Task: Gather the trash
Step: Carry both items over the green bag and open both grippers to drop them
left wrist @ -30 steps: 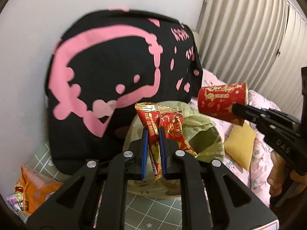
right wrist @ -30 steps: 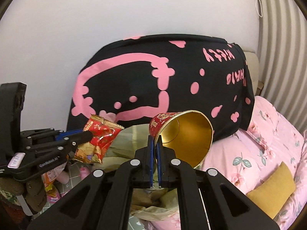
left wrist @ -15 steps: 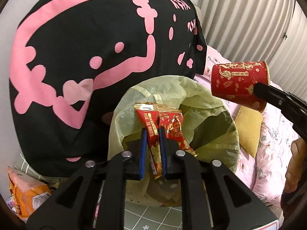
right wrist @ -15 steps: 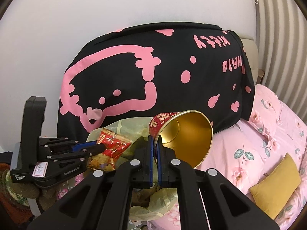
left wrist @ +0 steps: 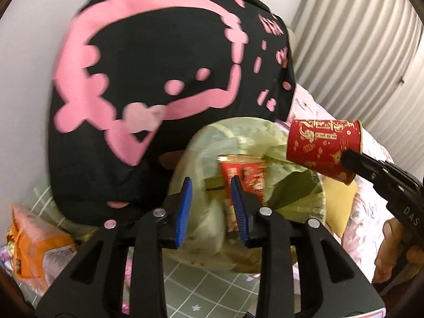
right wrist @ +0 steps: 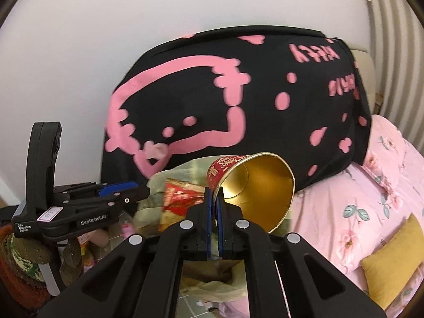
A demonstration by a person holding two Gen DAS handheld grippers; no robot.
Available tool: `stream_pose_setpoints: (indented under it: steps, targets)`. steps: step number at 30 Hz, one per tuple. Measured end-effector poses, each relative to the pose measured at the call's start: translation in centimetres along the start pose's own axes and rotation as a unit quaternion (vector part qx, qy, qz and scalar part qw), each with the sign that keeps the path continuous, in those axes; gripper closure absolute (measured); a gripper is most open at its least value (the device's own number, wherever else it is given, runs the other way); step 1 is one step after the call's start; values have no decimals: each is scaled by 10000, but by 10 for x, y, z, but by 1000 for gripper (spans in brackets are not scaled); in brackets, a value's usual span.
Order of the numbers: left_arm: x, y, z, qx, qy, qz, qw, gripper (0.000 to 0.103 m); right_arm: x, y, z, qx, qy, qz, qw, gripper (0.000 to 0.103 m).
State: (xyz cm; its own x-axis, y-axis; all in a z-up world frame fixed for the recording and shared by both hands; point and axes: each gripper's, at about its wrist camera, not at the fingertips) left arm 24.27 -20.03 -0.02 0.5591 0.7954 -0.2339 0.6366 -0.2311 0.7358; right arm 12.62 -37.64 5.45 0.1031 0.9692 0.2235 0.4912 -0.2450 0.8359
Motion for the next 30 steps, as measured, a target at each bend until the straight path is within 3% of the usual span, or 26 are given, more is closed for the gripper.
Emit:
stream_pose_setpoints:
  steps: [5, 13, 19, 21, 23, 30]
  targets:
    - [26, -14, -12, 32, 303, -223, 9993, 74, 22, -13, 19, 267, 366, -124, 9989, 98]
    - [55, -41, -26, 122, 581, -542, 9968, 74, 11, -53, 62, 1028, 83, -18, 9947, 98]
    - [62, -53, -32, 91, 573, -593, 9966, 72, 15, -59, 60, 977, -136, -209, 9949, 93]
    - [63, -54, -35, 50, 546, -614, 9966, 69, 16, -59, 55, 896, -184, -248, 9955, 78]
    - [63, -56, -38, -15, 527, -628, 9966, 69, 15, -58, 47, 853, -203, -231, 9959, 73]
    - [68, -61, -53, -277, 510, -672, 9961, 68, 24, -50, 20, 564, -257, -255, 9978, 73]
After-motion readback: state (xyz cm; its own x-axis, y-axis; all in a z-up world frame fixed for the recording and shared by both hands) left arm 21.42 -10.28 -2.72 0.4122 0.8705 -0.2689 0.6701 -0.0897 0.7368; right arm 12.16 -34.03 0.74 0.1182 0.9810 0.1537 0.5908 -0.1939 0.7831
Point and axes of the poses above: each gripper's, at about its wrist camera, not at the fingertips, and z roughly the way its jaws point, x to its left, y to its top, and after that the axes turned 10 degrees about -x, right-handed
